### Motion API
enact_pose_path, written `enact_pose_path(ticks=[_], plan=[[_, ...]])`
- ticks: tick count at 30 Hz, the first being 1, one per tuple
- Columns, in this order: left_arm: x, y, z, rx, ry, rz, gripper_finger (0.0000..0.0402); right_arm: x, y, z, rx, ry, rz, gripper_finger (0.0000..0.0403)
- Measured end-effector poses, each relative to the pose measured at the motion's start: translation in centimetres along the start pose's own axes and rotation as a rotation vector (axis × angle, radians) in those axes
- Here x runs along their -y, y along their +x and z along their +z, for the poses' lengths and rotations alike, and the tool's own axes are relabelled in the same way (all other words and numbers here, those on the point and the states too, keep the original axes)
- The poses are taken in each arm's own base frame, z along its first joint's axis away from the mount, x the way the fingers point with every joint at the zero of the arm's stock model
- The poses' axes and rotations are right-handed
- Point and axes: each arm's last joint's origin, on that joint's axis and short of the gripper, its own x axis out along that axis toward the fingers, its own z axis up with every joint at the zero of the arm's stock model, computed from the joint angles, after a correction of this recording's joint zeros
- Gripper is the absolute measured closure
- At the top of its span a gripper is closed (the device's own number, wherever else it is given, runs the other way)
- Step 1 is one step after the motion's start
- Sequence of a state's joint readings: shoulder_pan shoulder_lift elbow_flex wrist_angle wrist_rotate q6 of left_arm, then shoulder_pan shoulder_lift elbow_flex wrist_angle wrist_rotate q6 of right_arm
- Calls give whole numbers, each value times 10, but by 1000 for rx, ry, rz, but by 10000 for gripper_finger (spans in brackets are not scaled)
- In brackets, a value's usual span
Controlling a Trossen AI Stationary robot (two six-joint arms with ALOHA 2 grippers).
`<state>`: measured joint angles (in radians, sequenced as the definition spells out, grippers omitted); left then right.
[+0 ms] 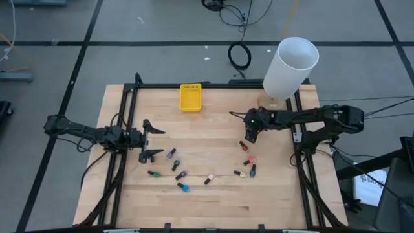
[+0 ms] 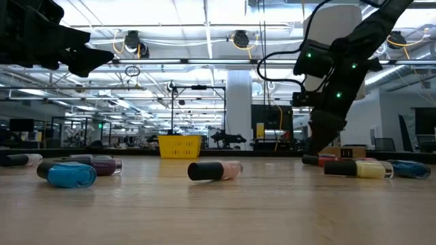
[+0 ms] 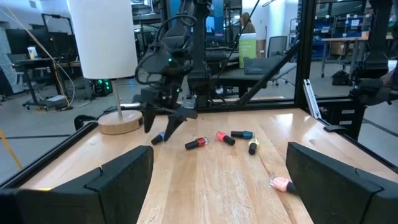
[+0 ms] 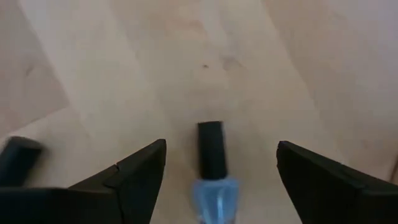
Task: Pick & Place Nail Polish
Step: Put the light blue nail polish bottle into the yellow bin
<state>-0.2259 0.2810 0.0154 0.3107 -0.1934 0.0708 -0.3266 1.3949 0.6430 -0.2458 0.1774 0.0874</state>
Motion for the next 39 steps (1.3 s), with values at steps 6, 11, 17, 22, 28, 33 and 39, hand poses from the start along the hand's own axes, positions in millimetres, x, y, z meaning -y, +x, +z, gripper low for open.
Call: enact_pose_path(ticks=[6,11,17,22,28,33,39], plan=[[0,0,0,-1,0,0,45,8,6,0,-14,14,32,160],[0,0,0,0,0,0,45,8,15,-2,-55,16,72,197],[0,0,0,0,0,0,46,6,21,-3,-72,-13,75,238],[0,0,0,0,0,0,45,6,21,-1,-49,-13,81,290],[0,0,0,0,0,0,46,6,21,-1,-50,-14,82,355],[0,0,0,0,0,0,46,6,20,0,-31,-15,82,355],[0,0,0,0,0,0,46,5,3,12,123,-22,79,355]])
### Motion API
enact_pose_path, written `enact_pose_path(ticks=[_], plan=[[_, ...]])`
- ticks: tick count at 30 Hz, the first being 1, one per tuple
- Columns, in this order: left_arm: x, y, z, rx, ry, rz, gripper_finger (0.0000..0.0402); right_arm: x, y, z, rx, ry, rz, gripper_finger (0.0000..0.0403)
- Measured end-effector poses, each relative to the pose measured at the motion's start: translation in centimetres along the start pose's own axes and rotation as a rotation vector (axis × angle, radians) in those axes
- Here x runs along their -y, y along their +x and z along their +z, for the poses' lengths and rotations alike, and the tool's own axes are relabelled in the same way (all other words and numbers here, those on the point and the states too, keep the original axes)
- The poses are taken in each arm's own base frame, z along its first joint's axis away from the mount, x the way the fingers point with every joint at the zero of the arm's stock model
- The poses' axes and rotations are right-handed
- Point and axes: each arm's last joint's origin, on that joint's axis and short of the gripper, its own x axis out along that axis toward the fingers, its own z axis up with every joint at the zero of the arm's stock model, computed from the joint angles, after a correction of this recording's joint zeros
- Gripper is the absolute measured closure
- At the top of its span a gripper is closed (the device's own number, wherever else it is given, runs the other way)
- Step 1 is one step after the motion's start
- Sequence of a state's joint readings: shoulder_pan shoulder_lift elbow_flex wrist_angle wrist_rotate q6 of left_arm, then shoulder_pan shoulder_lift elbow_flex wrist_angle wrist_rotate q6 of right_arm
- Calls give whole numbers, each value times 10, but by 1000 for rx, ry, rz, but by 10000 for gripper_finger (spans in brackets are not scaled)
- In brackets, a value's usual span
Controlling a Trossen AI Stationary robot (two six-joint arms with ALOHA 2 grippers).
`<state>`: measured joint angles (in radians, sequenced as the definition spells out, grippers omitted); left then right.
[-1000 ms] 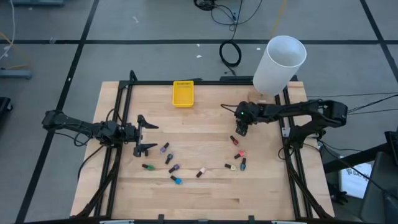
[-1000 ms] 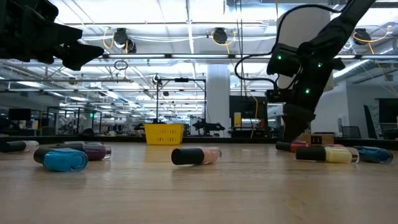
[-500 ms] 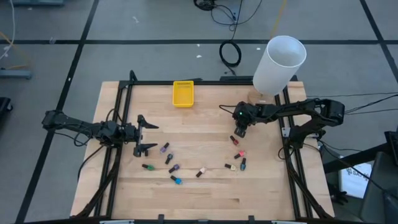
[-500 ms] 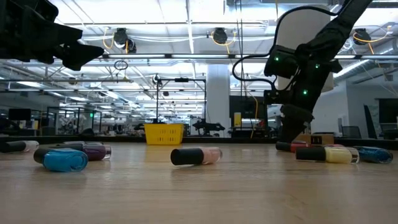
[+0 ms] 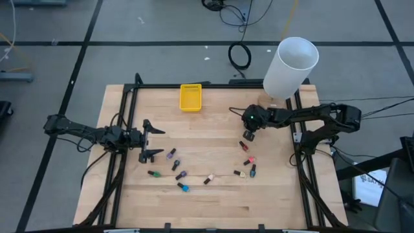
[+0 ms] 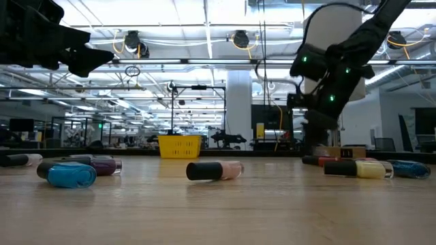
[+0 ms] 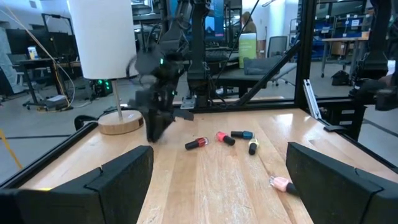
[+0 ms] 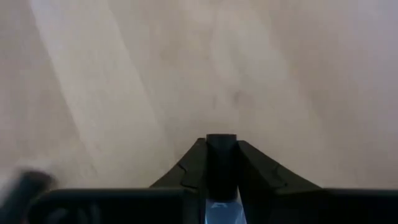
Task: Pick & Place Nail Polish
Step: Put the light blue nail polish bottle into the yellow bin
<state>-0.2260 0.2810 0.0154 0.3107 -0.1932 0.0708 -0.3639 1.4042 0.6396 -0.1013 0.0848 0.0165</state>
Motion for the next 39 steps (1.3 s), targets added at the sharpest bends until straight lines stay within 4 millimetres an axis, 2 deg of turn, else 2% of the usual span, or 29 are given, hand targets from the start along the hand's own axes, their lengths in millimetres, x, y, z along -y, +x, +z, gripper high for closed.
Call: enact_pose_path(ticks=[8,14,20,24,27,31,35,39], plan=[[0,0,0,0,0,0,46,-14,-45,28,337,-60,58,355],[0,0,0,0,0,0,46,-31,-68,39,527,-166,134,355],[0,0,1,7,-14,0,46,-46,-78,43,617,-237,391,355],[0,0,6,56,-40,3,46,-55,-83,45,657,-266,498,355],[-1,0,7,71,-41,4,46,-61,-87,46,698,-284,522,355],[-1,-1,10,106,-52,13,46,-66,-88,42,852,-283,549,355],[-2,-1,14,145,-77,40,46,-65,-88,33,978,-245,572,355],[-4,-1,17,167,-41,82,46,-63,-87,26,1033,-232,578,355]])
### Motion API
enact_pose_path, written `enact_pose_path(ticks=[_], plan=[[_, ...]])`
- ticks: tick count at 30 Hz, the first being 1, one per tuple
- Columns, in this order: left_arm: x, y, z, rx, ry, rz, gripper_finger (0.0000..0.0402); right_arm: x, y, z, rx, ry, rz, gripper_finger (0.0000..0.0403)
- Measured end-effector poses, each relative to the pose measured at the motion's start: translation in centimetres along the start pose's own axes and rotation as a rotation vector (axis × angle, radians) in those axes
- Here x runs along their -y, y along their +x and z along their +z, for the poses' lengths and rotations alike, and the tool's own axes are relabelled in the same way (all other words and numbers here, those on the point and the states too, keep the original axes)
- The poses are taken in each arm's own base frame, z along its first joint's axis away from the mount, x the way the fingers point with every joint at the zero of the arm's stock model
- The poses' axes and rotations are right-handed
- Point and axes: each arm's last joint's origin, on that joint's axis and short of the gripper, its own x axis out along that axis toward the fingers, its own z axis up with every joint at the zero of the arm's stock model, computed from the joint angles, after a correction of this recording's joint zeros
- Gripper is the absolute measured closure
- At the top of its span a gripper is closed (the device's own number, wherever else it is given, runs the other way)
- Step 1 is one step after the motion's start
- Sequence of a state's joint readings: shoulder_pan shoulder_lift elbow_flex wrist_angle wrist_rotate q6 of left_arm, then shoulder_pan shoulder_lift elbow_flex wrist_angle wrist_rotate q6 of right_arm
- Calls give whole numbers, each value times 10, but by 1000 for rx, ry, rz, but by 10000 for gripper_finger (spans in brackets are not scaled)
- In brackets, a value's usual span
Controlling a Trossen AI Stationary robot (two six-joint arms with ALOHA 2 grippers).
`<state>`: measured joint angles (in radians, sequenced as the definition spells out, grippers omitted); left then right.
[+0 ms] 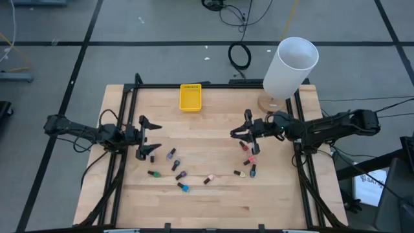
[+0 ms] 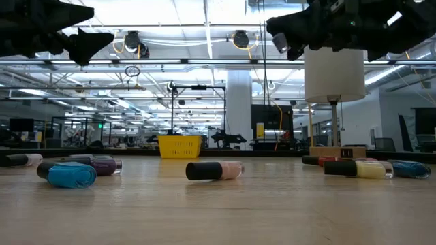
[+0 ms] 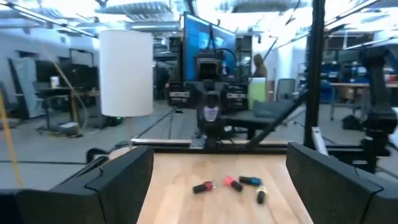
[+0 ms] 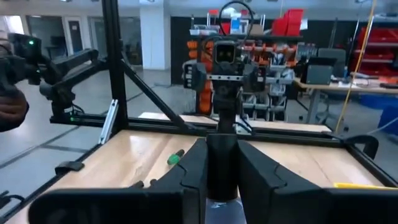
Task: Pick & Place Nail Polish
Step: Put the light blue nail polish bottle into the yellow bin
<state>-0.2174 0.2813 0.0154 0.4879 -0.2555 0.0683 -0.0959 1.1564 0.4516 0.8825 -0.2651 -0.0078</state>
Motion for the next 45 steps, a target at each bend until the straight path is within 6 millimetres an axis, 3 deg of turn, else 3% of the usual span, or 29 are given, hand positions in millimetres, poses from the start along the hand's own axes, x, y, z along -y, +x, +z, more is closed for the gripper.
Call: enact_pose_path(ticks=[7,11,19,23,27,31,36,45], plan=[[-8,0,3,37,-133,160,46,0,-2,4,73,-22,-8,355],[-11,3,-3,-18,-115,241,46,1,-1,7,113,-38,-42,355],[-20,30,-11,-36,-132,344,46,4,7,1,161,-66,-66,355],[-22,63,-12,-108,-134,383,46,7,15,0,180,-75,-66,355],[-19,110,-8,-143,-104,384,46,9,23,-3,176,-76,-66,355],[-9,156,-9,-180,-37,253,46,9,25,-4,171,-101,-68,355],[5,204,-6,-101,25,133,46,9,24,2,216,-115,-64,355],[11,257,-12,-68,55,15,46,8,24,3,225,-116,-60,355]])
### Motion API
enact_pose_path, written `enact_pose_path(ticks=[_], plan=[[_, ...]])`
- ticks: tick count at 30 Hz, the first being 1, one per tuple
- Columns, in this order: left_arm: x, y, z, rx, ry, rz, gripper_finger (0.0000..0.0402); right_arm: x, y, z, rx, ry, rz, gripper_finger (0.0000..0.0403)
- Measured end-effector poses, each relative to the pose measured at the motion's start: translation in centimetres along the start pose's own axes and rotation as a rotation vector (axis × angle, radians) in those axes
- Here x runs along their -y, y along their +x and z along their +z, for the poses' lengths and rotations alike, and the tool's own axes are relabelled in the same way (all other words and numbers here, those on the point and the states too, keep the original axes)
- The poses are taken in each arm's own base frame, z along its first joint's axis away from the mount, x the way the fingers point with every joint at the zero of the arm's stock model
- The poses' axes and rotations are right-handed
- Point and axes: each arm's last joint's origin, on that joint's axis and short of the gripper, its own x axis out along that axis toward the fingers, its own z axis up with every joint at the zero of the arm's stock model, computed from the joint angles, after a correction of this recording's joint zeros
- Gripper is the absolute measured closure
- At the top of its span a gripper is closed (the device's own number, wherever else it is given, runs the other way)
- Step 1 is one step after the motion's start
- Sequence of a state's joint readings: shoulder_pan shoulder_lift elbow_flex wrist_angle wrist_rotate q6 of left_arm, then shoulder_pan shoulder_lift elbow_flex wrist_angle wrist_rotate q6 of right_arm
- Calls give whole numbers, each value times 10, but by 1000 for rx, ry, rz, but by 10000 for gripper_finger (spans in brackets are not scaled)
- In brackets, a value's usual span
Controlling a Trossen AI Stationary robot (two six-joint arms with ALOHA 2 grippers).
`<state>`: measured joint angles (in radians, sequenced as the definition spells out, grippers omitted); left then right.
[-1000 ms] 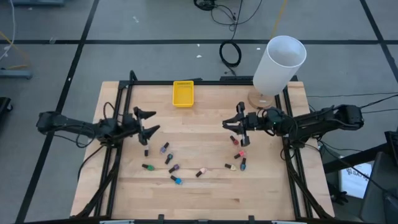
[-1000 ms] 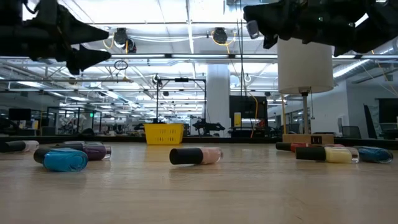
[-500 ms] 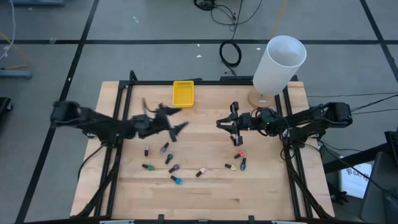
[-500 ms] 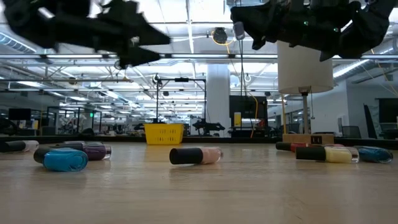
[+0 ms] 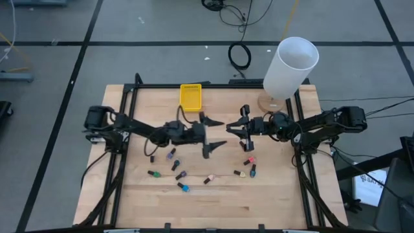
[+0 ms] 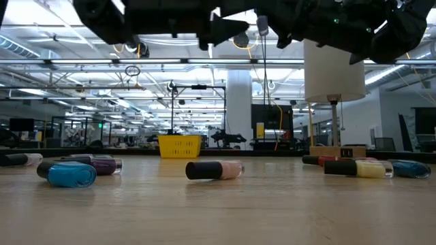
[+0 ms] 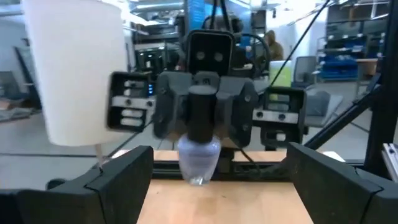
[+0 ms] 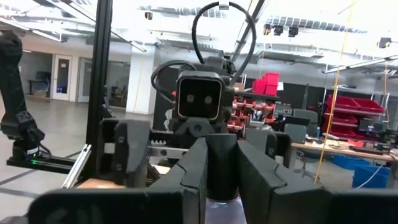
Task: Pick & Place Nail Polish
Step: Put the light blue nail polish bottle into the yellow bin
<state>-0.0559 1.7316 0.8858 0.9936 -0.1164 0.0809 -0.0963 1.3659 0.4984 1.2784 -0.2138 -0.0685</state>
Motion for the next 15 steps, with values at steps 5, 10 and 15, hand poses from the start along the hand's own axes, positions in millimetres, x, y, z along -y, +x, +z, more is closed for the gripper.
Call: enact_pose_path(ticks=[5,10,15], plan=[[-2,15,-8,-12,-12,3,46,0,0,4,36,-7,16,355],[-7,18,-5,6,-13,-4,46,-1,0,4,38,1,52,355],[-13,20,-3,13,-37,-35,46,-1,0,3,37,7,50,355]])
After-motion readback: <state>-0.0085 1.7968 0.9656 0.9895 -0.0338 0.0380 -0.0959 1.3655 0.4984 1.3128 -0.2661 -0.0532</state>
